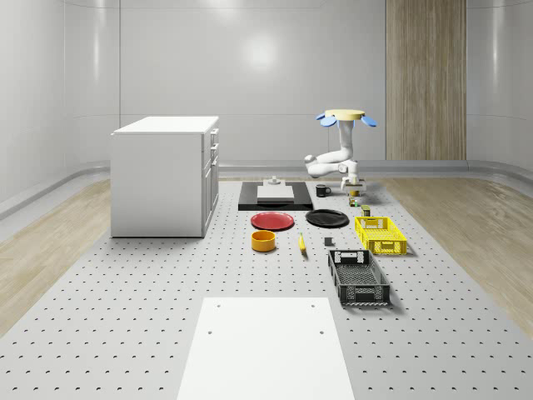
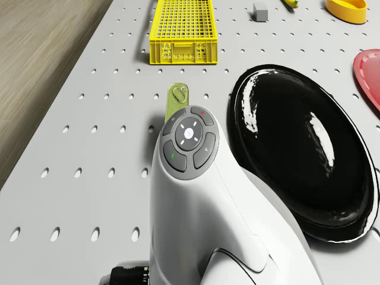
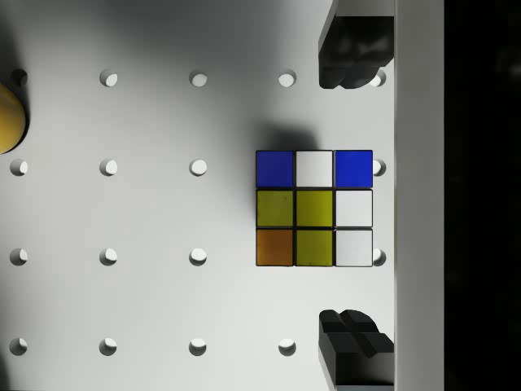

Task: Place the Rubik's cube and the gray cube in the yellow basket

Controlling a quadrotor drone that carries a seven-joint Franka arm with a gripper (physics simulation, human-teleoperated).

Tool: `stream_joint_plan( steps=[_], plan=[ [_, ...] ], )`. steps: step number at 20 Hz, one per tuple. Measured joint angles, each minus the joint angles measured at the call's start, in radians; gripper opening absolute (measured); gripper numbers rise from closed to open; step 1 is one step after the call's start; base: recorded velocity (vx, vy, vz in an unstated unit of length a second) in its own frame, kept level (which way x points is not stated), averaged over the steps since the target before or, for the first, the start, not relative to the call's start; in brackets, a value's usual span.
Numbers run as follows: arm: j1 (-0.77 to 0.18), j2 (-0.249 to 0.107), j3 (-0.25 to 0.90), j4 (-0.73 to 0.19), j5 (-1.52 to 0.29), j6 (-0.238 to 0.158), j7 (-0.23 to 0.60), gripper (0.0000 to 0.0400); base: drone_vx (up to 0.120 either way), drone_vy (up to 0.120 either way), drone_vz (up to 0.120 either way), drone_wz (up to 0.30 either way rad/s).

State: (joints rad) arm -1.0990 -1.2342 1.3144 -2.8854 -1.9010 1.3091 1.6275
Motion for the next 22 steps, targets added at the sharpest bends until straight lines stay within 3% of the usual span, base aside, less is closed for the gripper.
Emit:
stream_joint_plan(
  steps=[12, 22],
  plan=[
    [0.003, -0.069, -0.089, 0.02, -0.07, 0.096, -0.01, 0.04, 0.0, 0.0, -0.003, 0.0],
    [0.004, -0.105, -0.134, 0.036, -0.105, 0.148, -0.019, 0.04, 0.0, 0.0, 0.0, 0.0]
  ],
)
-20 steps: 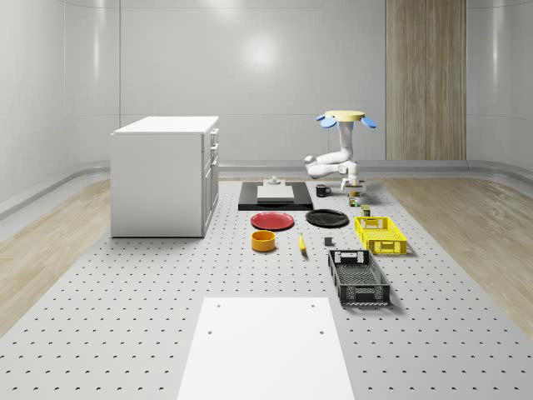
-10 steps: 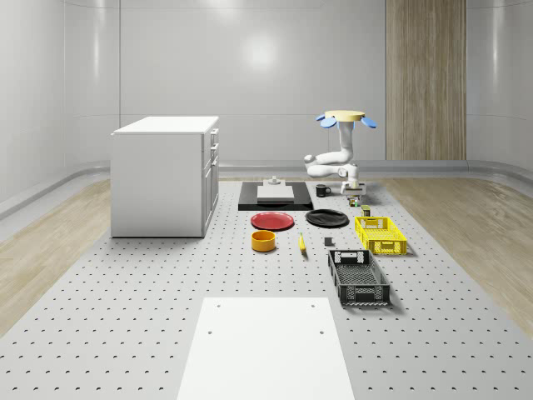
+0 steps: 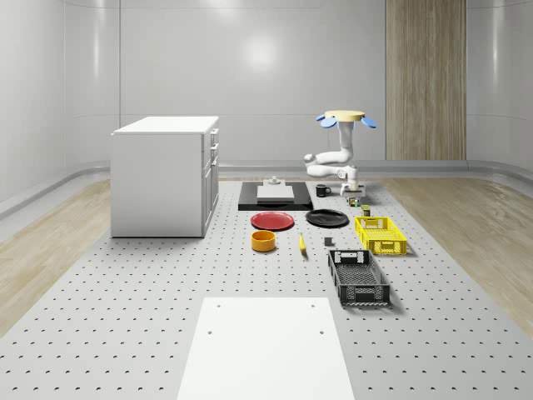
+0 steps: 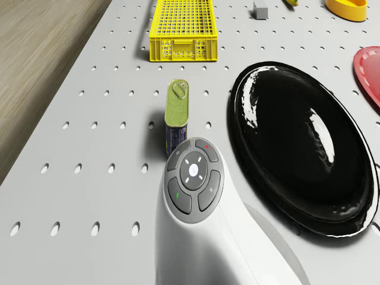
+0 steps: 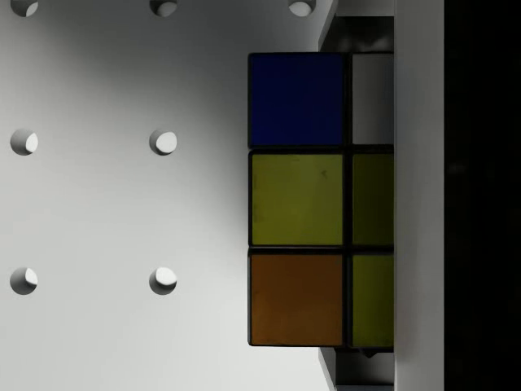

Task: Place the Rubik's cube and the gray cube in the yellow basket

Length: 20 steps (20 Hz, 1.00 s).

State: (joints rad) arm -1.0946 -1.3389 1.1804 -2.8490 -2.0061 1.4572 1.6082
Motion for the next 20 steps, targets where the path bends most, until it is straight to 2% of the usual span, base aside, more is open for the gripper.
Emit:
stream_joint_plan(
  steps=[4, 7, 11, 20],
  plan=[
    [-0.003, -0.009, -0.006, 0.003, -0.004, 0.012, 0.001, 0.04, 0.0, 0.0, 0.0, 0.0],
    [-0.005, -0.015, -0.008, 0.005, -0.004, 0.018, 0.002, 0.036, 0.0, 0.0, 0.0, 0.0],
    [-0.008, -0.022, -0.008, 0.006, -0.002, 0.026, 0.005, 0.0338, 0.0, 0.0, 0.0, 0.0],
    [-0.014, -0.035, 0.008, 0.003, 0.016, 0.033, 0.011, 0.0326, 0.0, 0.0, 0.0, 0.0]
  ],
)
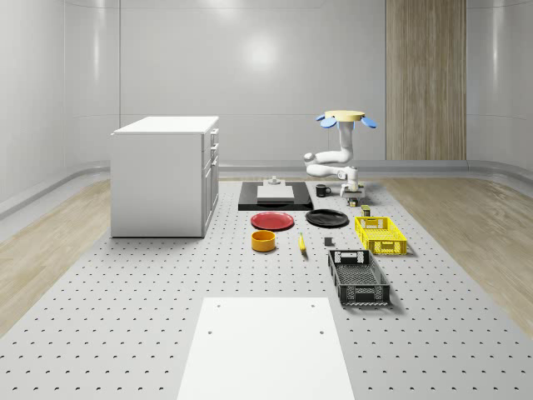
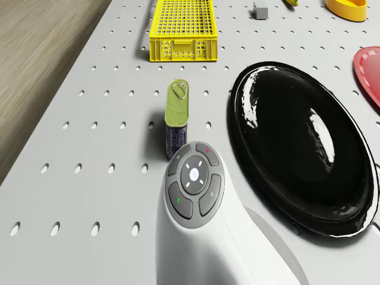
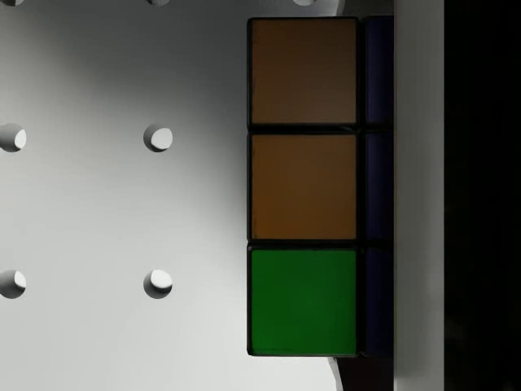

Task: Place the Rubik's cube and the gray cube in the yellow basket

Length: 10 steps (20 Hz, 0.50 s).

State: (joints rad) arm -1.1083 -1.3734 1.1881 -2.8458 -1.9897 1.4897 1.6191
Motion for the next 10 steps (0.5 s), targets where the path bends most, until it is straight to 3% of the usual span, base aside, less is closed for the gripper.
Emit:
stream_joint_plan(
  steps=[5, 10],
  plan=[
    [-0.002, -0.002, 0.063, -0.015, 0.061, -0.02, 0.009, 0.0325, 0.0, 0.0, 0.0, 0.0],
    [-0.008, -0.005, 0.136, -0.028, 0.133, -0.04, 0.021, 0.0325, 0.0, 0.0, 0.12, 0.0]
  ],
)
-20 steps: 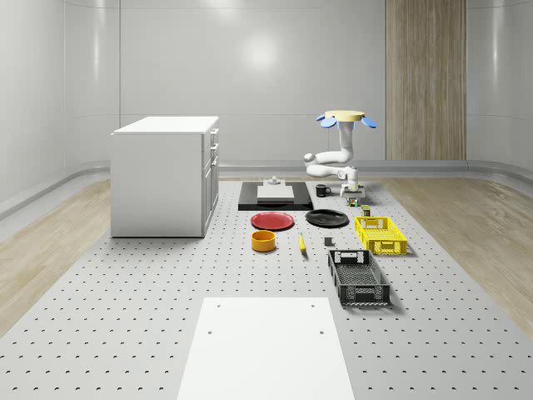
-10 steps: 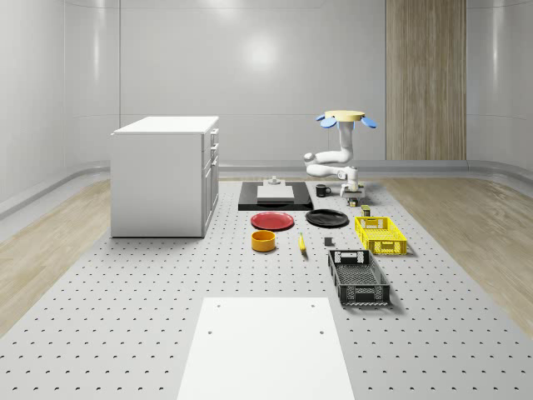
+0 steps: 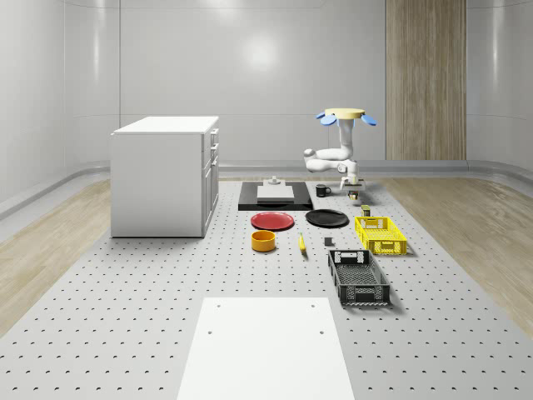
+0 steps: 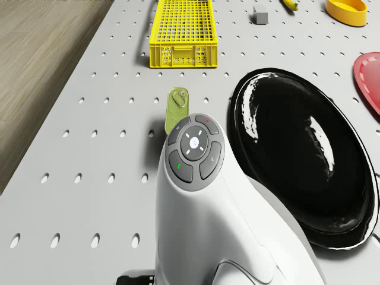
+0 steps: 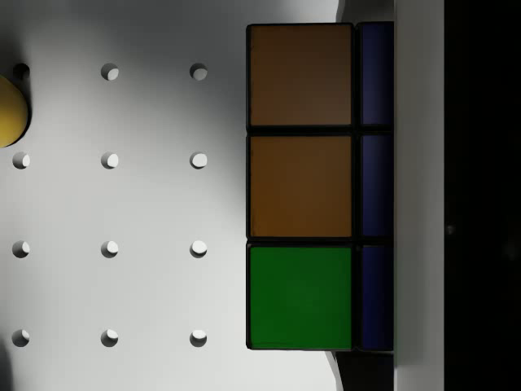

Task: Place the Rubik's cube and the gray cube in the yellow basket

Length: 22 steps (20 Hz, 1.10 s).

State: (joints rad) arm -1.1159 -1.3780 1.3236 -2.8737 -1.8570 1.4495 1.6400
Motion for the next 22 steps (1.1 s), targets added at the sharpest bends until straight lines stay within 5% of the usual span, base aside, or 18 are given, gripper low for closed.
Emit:
stream_joint_plan(
  steps=[7, 22],
  plan=[
    [-0.008, -0.015, 0.045, -0.004, 0.048, 0.002, 0.009, 0.0325, 0.029, 0.0, 0.114, 0.0],
    [-0.018, -0.057, 0.064, -0.004, 0.077, 0.037, 0.019, 0.0325, 0.12, 0.037, 0.0, 0.0]
  ],
)
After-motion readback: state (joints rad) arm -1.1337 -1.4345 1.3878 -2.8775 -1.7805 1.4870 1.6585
